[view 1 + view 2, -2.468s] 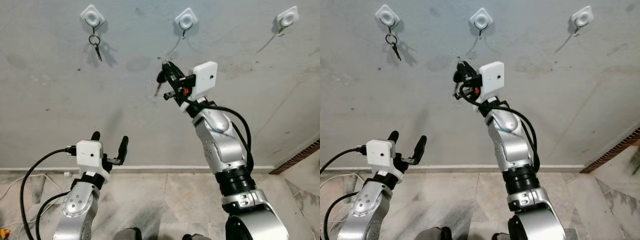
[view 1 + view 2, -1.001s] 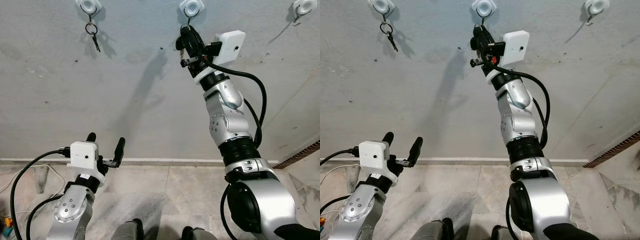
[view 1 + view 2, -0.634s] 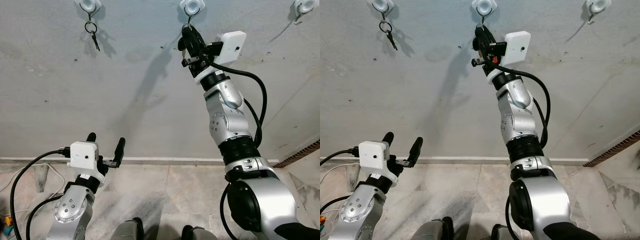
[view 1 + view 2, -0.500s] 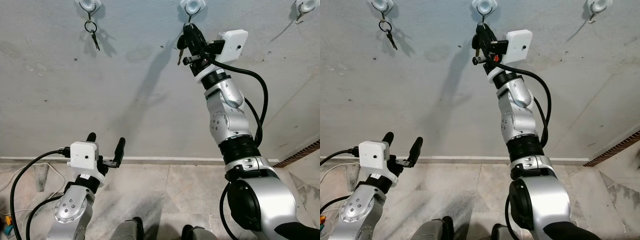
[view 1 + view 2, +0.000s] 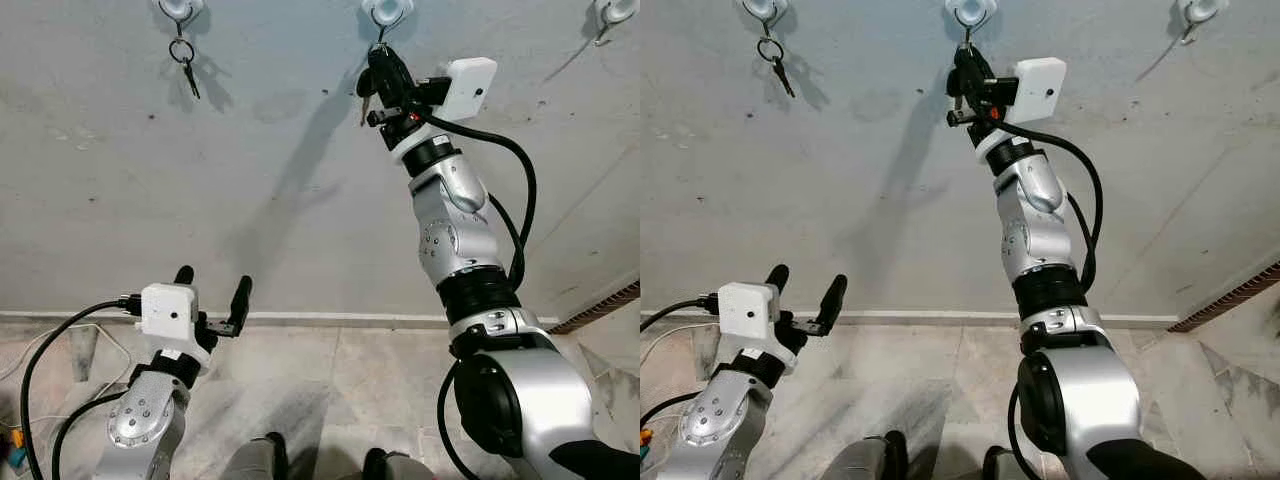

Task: Hang keys on a hook

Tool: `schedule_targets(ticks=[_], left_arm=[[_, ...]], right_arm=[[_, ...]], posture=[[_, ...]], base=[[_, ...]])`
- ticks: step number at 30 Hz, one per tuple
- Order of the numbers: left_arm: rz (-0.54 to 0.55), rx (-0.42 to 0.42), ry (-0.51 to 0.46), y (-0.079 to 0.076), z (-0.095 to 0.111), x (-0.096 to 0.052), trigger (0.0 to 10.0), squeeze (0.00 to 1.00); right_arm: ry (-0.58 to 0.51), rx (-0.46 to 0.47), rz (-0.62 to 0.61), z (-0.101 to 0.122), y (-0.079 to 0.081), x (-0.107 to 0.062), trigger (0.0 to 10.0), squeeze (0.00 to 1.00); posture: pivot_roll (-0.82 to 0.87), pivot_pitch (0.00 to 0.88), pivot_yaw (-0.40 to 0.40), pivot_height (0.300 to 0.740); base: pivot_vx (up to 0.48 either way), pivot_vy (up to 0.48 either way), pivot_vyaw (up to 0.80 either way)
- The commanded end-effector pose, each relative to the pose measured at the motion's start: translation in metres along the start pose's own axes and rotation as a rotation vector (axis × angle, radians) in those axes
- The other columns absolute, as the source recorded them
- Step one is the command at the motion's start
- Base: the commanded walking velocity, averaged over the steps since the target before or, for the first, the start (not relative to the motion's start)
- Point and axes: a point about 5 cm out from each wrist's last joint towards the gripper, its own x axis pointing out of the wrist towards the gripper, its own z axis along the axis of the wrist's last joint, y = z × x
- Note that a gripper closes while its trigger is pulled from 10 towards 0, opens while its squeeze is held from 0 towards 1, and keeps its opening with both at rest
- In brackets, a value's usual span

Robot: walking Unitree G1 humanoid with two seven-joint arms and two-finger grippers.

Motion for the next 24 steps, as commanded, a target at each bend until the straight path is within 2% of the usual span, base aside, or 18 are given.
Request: schedule_targets(ticks=[1,4,16,24], left_arm=[[-0.031,0.0,-0.022,-0.003,0.005,-0.003,10.0,0.0],[-0.071,-0.034,-0.041,-0.01,0.009,-0.002,10.0,0.0],[-0.144,-0.057,-0.065,-0.019,0.016,-0.001,10.0,0.0],[-0.212,-0.081,-0.117,-0.028,0.029,0.0,10.0,0.0]], right_arm=[[-0.034,-0.005,0.014,0.008,0.002,0.006,10.0,0.0],[-0.04,-0.007,0.015,0.01,0.002,0.008,10.0,0.0],[-0.065,-0.017,0.017,0.016,0.001,0.012,10.0,0.0],[-0.068,-0.025,0.015,0.018,-0.001,0.012,10.0,0.0]], posture=[[0.21,0.241,0.032,0.74],[0.21,0.24,0.031,0.74],[0.21,0.24,0.026,0.74],[0.21,0.238,0.022,0.74]], base=[[0.0,0.0,0.0],[0.0,0.0,0.0],[0.0,0.0,0.0],[0.0,0.0,0.0]])
